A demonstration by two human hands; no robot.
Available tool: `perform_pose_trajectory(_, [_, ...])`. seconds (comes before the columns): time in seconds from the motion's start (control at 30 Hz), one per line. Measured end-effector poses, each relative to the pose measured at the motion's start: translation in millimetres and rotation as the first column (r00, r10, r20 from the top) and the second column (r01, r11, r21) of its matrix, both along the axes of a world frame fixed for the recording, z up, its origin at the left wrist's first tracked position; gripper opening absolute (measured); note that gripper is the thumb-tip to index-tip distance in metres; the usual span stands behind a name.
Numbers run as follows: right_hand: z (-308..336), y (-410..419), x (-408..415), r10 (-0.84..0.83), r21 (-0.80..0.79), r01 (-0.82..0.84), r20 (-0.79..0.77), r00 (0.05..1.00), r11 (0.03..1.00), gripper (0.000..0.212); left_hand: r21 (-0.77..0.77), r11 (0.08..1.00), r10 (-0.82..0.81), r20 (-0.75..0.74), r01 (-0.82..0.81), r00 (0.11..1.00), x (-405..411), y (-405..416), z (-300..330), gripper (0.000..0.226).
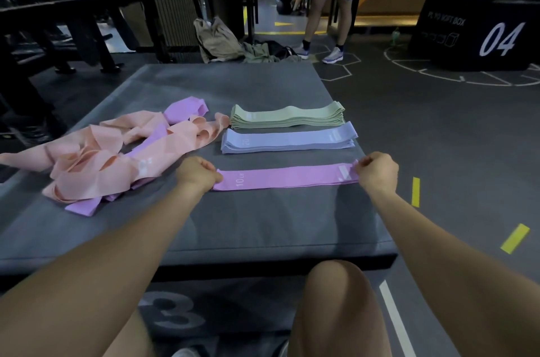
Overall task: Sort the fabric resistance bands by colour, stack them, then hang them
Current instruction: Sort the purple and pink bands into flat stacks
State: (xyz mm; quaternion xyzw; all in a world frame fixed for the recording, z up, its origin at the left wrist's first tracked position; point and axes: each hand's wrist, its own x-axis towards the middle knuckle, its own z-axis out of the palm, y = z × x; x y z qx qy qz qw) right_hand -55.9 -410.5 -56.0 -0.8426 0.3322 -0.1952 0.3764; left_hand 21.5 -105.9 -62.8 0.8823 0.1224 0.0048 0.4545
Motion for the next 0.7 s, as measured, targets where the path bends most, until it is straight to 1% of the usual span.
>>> perform_pose_trajectory(0.07, [-2.5, -1.1, 1.1, 0.016, -0.123, -0.019, -0.029, 0.999, 0.992, 0.018, 0.049, 0.999, 0.003, 0.037, -0.005, 0.999, 0.2, -0.8, -0.2, 0.020])
perform_pose_trajectory(0.13, [-1.6, 2.5, 1.5, 0.057, -0.301, -0.070, -0.051, 0.997, 0.951, 0.026, 0.122, 0.992, -0.039, 0.144, 0.022, 0.989, -0.4, -0.8, -0.2, 0.029])
perform_pose_trajectory(0.17, [0.7, 7.0, 2.6, 0.126, -0.360, -0.132, -0.040, 0.991, 0.924, 0.030, 0.162, 0.985, -0.099, 0.217, 0.064, 0.971, -2.0, -1.1, 1.5, 0.033])
perform_pose_trajectory(0.2, [3.5, 12.9, 4.9, 0.236, -0.376, -0.231, -0.034, 0.971, 0.897, 0.034, 0.200, 0.971, -0.184, 0.277, 0.130, 0.943, -4.0, -1.7, 3.4, 0.037])
perform_pose_trajectory(0.23, [7.1, 20.7, 6.8, 0.370, -0.363, -0.360, -0.044, 0.928, 0.859, 0.039, 0.238, 0.947, -0.285, 0.298, 0.218, 0.911, -7.1, -2.5, 6.3, 0.042])
perform_pose_trajectory(0.27, [9.0, 28.7, 8.8, 0.500, -0.334, -0.498, -0.087, 0.862, 0.800, 0.048, 0.282, 0.907, -0.390, 0.279, 0.314, 0.877, -9.1, -3.2, 7.4, 0.048])
perform_pose_trajectory(0.3, [10.7, 37.2, 10.1, 0.602, -0.307, -0.620, -0.165, 0.781, 0.722, 0.057, 0.334, 0.853, -0.488, 0.233, 0.402, 0.841, -11.0, -3.7, 8.4, 0.056])
perform_pose_trajectory(0.37, [10.0, 48.2, 13.9, 0.693, -0.287, -0.768, -0.332, 0.640, 0.572, 0.070, 0.403, 0.750, -0.608, 0.109, 0.525, 0.786, -10.8, -2.6, 6.9, 0.070])
perform_pose_trajectory(0.4, [8.7, 50.3, 16.1, 0.707, -0.276, -0.802, -0.378, 0.597, 0.529, 0.072, 0.411, 0.717, -0.637, 0.059, 0.562, 0.769, -9.9, -1.1, 5.9, 0.074])
perform_pose_trajectory(0.43, [8.4, 51.0, 17.3, 0.717, -0.258, -0.819, -0.396, 0.573, 0.512, 0.072, 0.419, 0.691, -0.658, 0.024, 0.590, 0.753, -8.5, 0.7, 4.6, 0.075])
perform_pose_trajectory(0.5, [7.2, 48.6, 18.8, 0.737, -0.231, -0.827, -0.377, 0.561, 0.512, 0.068, 0.448, 0.651, -0.689, 0.008, 0.613, 0.725, -5.1, 4.0, 1.7, 0.068])
perform_pose_trajectory(0.6, [5.1, 44.6, 20.5, 0.742, -0.249, -0.818, -0.345, 0.575, 0.519, 0.059, 0.442, 0.659, -0.697, 0.055, 0.609, 0.715, -2.5, 8.2, -1.7, 0.053])
perform_pose_trajectory(0.7, [5.4, 46.6, 20.0, 0.738, -0.255, -0.819, -0.357, 0.573, 0.514, 0.056, 0.423, 0.669, -0.697, 0.070, 0.611, 0.714, -2.2, 9.5, -3.7, 0.048])
